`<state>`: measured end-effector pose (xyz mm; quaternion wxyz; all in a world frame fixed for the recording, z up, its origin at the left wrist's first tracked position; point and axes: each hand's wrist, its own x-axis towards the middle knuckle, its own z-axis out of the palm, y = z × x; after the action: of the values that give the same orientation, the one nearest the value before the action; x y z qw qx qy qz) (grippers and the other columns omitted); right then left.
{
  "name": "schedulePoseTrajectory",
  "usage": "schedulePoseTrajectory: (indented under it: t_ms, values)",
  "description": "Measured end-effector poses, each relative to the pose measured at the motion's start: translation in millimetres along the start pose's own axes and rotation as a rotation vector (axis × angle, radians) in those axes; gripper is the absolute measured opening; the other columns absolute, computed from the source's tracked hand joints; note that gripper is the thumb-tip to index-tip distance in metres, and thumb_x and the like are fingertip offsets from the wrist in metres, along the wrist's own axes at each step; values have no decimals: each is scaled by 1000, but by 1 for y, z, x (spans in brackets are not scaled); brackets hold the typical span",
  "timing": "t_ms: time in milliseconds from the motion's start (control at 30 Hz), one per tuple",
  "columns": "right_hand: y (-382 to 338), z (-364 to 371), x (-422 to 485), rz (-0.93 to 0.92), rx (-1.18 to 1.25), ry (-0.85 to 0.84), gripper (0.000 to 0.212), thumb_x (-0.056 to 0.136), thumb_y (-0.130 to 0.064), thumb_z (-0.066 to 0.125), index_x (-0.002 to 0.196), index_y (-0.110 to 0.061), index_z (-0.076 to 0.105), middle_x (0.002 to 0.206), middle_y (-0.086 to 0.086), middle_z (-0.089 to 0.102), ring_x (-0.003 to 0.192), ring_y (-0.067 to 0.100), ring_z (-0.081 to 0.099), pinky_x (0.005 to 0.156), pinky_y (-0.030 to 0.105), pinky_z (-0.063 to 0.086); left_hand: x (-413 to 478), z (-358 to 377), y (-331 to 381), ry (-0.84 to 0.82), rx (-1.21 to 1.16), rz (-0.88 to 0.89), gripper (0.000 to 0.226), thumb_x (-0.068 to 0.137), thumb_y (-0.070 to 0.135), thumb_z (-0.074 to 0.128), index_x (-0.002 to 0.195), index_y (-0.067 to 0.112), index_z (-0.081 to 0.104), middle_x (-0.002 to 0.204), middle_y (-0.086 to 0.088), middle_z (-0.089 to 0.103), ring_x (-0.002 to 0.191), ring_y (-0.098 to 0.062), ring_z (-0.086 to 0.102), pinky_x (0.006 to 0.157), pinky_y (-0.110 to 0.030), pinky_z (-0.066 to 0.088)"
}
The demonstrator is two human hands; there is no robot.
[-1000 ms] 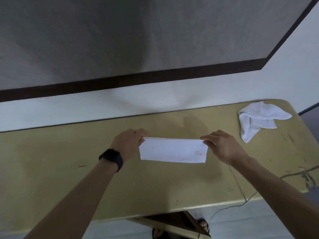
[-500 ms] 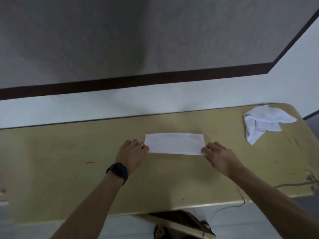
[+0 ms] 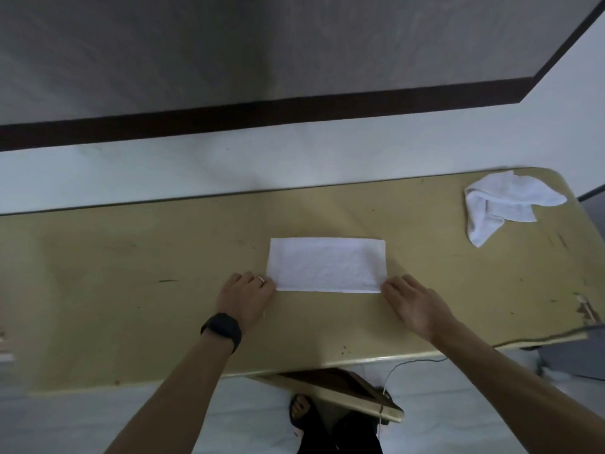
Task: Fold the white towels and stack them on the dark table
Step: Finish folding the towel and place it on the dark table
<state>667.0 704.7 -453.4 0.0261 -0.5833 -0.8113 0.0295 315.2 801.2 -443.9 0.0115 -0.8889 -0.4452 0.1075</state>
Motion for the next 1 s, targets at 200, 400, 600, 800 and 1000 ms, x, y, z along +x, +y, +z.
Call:
schedulePoseTrajectory:
  t_ms: [200, 400, 600, 800, 1000]
  values:
    - [-5, -16, 20, 195, 97, -75, 26, 88, -37, 60, 84, -13, 71, 96, 2, 64, 79, 27, 62, 50, 35, 53, 11, -25, 24, 44, -137, -112, 23, 76, 36, 61, 91, 20, 70, 102, 0, 70, 89, -24, 62, 73, -37, 49]
    - [5, -25, 80, 369, 204, 1, 13, 90, -20, 61, 102, -17, 65, 124, 1, 59, 115, 28, 50, 81, 40, 50, 66, -47, 98, -120, -428, -485, 51, 95, 57, 32, 134, 26, 40, 141, -9, 41, 121, -30, 42, 94, -44, 40]
    - [41, -18, 66, 309, 241, -232, 24, 91, -26, 54, 115, -31, 60, 124, -5, 51, 113, 21, 48, 83, 31, 44, 112, -31, 106, -172, -351, -490, 56, 95, 57, 35, 145, 33, 28, 153, -9, 27, 135, -35, 27, 107, -57, 28]
    - [28, -33, 26, 342, 499, -478, 39, 83, -44, 61, 122, -47, 54, 108, -12, 55, 102, 17, 59, 85, 33, 51, 129, -42, 113, -45, -341, -161, 50, 99, 37, 41, 147, 41, 32, 158, -2, 26, 146, -23, 19, 118, -48, 16]
    - [26, -30, -3, 128, 272, -157, 46, 76, -23, 72, 121, -30, 64, 119, -3, 58, 102, 23, 57, 75, 35, 53, 55, -37, 140, 39, -253, 148, 36, 81, 53, 60, 101, 24, 65, 112, -3, 64, 101, -25, 60, 82, -39, 49]
